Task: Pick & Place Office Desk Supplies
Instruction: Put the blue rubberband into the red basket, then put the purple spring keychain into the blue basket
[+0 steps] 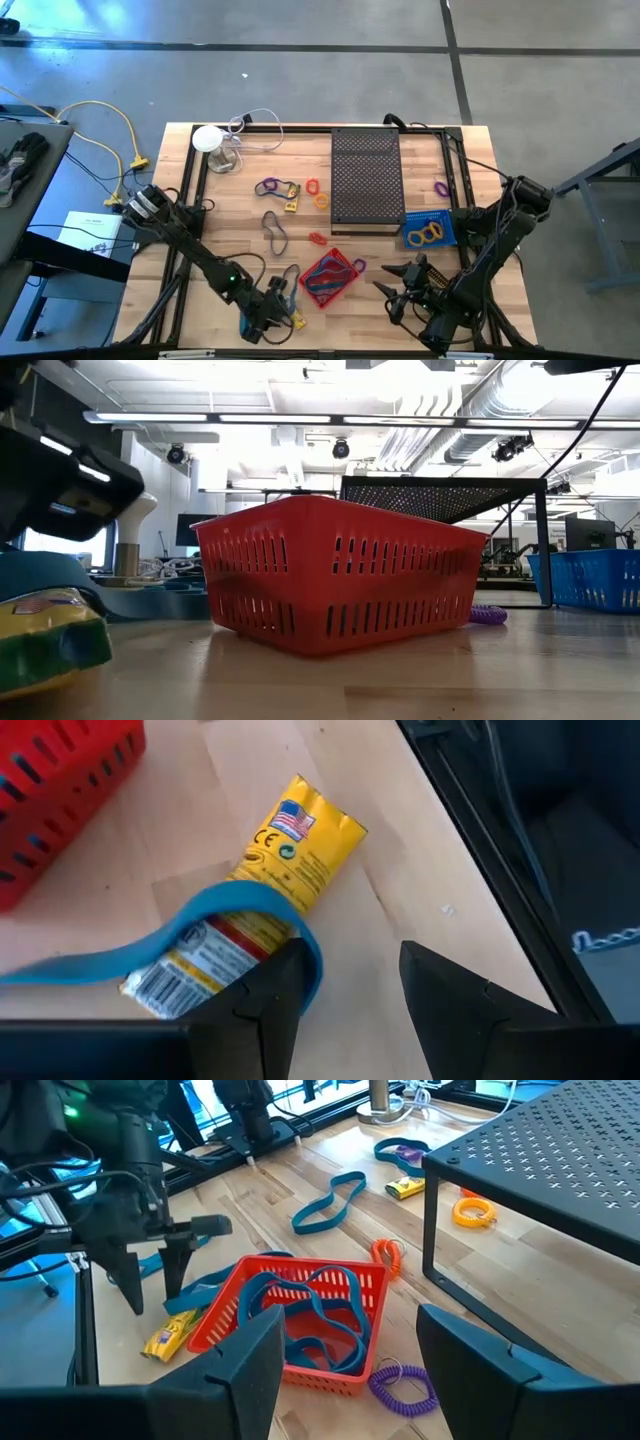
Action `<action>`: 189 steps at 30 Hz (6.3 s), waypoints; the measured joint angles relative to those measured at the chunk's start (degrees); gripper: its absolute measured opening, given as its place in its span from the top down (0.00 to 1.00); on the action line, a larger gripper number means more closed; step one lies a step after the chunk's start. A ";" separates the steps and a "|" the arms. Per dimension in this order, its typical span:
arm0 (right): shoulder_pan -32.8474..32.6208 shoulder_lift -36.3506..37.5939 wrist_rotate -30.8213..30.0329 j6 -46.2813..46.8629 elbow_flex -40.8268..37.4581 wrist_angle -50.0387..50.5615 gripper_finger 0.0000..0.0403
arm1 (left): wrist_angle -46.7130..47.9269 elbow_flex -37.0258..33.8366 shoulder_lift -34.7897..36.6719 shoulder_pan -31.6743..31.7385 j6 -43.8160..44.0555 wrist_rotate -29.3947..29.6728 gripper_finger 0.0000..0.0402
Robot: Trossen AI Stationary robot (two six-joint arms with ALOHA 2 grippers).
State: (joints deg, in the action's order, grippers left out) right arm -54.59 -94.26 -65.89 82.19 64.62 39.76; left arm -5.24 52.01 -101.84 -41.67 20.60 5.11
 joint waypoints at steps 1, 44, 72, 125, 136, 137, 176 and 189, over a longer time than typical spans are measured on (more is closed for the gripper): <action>0.00 0.00 0.00 0.00 0.00 0.00 0.47 | 0.08 0.00 -0.08 0.42 0.23 -0.78 0.59; 0.36 -0.02 -0.13 -0.20 -0.01 -0.15 0.47 | -15.86 0.02 14.09 -3.93 -36.51 36.45 1.00; 1.46 -0.04 1.64 -0.11 -0.02 -0.19 0.47 | -24.63 0.04 4.22 13.93 -29.63 9.80 1.00; 1.51 -0.06 2.91 -1.46 0.00 -1.94 0.47 | 9.92 16.29 -8.70 17.55 -9.66 4.16 0.99; 1.49 -0.07 3.04 -1.49 0.00 -1.89 0.47 | 8.60 16.28 -8.70 14.88 -14.64 6.35 0.85; 1.49 -0.07 3.04 -1.49 0.00 -1.89 0.47 | 8.59 16.28 -8.70 14.69 -14.65 6.90 0.83; 18.14 -8.78 39.42 -40.15 0.00 -7.79 0.47 | 8.24 16.22 -4.27 -1.69 -26.33 45.78 0.70; 21.90 -15.25 42.56 -44.30 0.04 -8.10 0.47 | 8.25 16.22 -4.24 -0.34 -23.12 43.33 0.70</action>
State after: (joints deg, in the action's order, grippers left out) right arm -32.69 -109.51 -23.32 37.89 64.66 31.66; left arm 3.00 68.23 -106.08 -42.00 -2.52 48.44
